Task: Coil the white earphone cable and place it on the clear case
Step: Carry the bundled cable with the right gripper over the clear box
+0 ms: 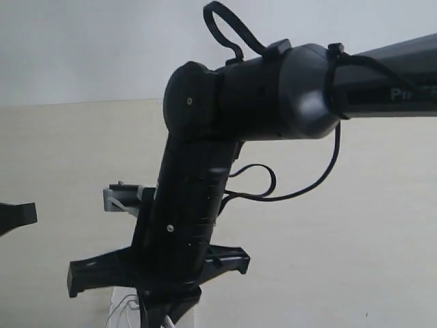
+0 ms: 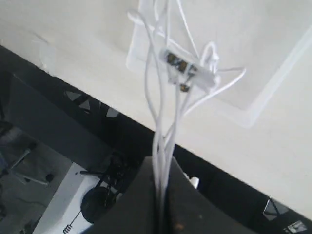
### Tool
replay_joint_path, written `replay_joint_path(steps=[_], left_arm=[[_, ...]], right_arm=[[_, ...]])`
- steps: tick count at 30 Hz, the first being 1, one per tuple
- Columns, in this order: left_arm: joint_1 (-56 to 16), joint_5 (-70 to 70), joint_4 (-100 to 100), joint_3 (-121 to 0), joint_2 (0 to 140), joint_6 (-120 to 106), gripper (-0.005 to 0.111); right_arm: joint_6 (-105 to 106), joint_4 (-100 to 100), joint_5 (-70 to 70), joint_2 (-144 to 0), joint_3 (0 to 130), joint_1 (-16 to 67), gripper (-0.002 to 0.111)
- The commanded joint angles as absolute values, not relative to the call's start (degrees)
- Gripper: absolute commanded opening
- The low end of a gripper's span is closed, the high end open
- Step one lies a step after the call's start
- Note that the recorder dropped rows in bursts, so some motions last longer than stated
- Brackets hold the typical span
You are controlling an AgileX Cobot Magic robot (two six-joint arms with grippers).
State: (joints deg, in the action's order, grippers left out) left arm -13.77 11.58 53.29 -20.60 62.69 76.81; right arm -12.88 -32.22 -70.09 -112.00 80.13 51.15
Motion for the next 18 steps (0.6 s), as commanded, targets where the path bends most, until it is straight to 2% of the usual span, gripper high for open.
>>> replay_joint_path(steps=[1,8,18], left_arm=[[-13.7,10.6,52.9,-20.1,62.5,76.8,0.000],[-13.7,10.6,52.9,-19.4,62.5,76.8,0.000],[-13.7,10.1,52.9,-18.7,62.5,76.8,0.000]], right_arm=[[-13.3,-28.3,-70.0,-115.4,86.2,50.5,0.000],[-13.5,-25.4,-69.9,-122.0,92.5,50.5,0.000],[-14.6,-23.8,-55.6,-126.2,93.7,50.5,0.000]])
